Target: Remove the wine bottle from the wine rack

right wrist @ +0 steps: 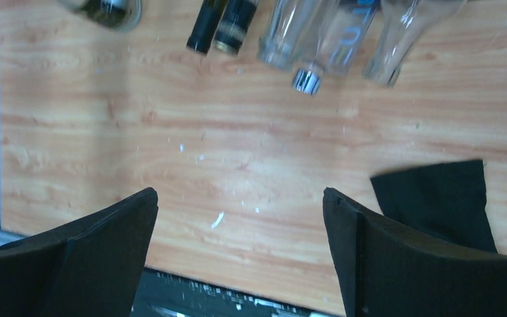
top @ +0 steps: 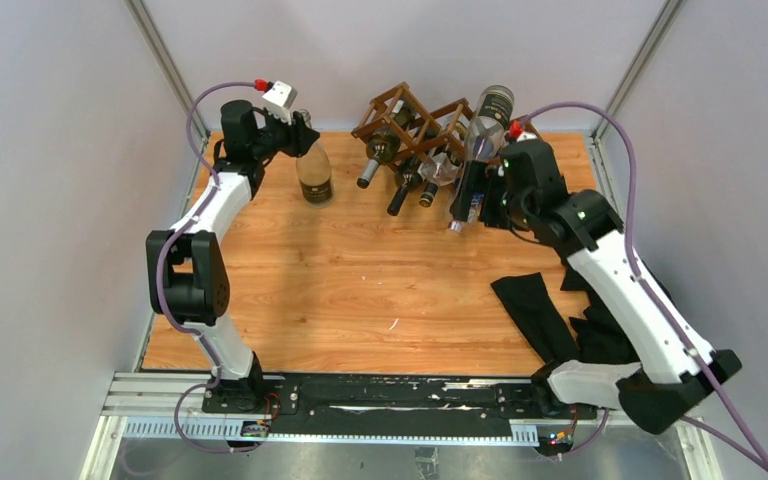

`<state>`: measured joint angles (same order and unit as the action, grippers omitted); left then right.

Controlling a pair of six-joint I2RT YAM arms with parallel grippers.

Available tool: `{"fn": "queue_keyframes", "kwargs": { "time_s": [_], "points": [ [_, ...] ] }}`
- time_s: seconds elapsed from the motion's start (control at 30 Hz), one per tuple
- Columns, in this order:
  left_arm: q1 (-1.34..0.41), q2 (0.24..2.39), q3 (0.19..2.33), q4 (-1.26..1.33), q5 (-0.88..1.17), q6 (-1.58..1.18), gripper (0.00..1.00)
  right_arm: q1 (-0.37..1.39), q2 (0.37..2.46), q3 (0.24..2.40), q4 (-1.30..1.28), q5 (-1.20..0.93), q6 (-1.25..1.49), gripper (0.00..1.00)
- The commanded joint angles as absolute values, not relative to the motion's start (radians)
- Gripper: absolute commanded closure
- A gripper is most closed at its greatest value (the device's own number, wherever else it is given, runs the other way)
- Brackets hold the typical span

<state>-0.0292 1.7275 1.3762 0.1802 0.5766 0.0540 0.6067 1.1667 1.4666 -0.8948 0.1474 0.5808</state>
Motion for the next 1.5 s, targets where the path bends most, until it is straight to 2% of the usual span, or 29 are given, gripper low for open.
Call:
{"fn": "queue_keyframes", "kwargs": {
  "time_s": [0.0,0.2,0.23,0.3,0.37,0.47,0.5,0.63,0.83,1.1,1.2,1.47],
  "points": [
    [-0.023,1.730,1.446,0.384,0.599,0.063,1.00,0.473,1.280,1.545,-0.812,0.050,0.550,0.03],
    [-0.018,1.766,1.450,0.425,0.595,0.025,0.98,0.353,1.424,1.553,-0.729,0.016,0.544,0.09],
    [-0.016,1.768,1.450,0.425,0.595,0.022,0.89,0.337,1.446,1.554,-0.717,-0.011,0.547,0.10],
    [-0.011,1.762,1.444,0.425,0.607,-0.006,0.49,0.321,1.485,1.559,-0.691,-0.027,0.545,0.12],
    [-0.004,1.740,1.428,0.425,0.622,-0.020,0.25,0.316,1.524,1.570,-0.667,-0.035,0.547,0.14],
    [-0.003,1.678,1.391,0.414,0.611,-0.006,0.03,0.314,1.560,1.587,-0.635,-0.055,0.548,0.16],
    [0.020,1.657,1.384,0.389,0.611,-0.006,0.00,0.314,1.569,1.591,-0.623,-0.064,0.550,0.17],
    [0.041,1.557,1.369,0.224,0.608,0.043,0.00,0.315,1.602,1.595,-0.596,-0.082,0.565,0.20],
    [0.041,1.388,1.359,-0.219,0.608,0.235,0.00,0.314,1.652,1.605,-0.580,-0.091,0.578,0.25],
    [0.043,1.221,1.242,-0.519,0.639,0.381,0.00,0.316,1.658,1.570,-0.545,-0.104,0.611,0.34],
    [0.043,1.211,1.246,-0.606,0.639,0.387,0.00,0.316,1.646,1.546,-0.530,-0.107,0.625,0.44],
    [0.043,1.170,1.223,-0.701,0.642,0.408,0.00,0.316,1.609,1.504,-0.506,-0.106,0.627,0.80]
  ]
}}
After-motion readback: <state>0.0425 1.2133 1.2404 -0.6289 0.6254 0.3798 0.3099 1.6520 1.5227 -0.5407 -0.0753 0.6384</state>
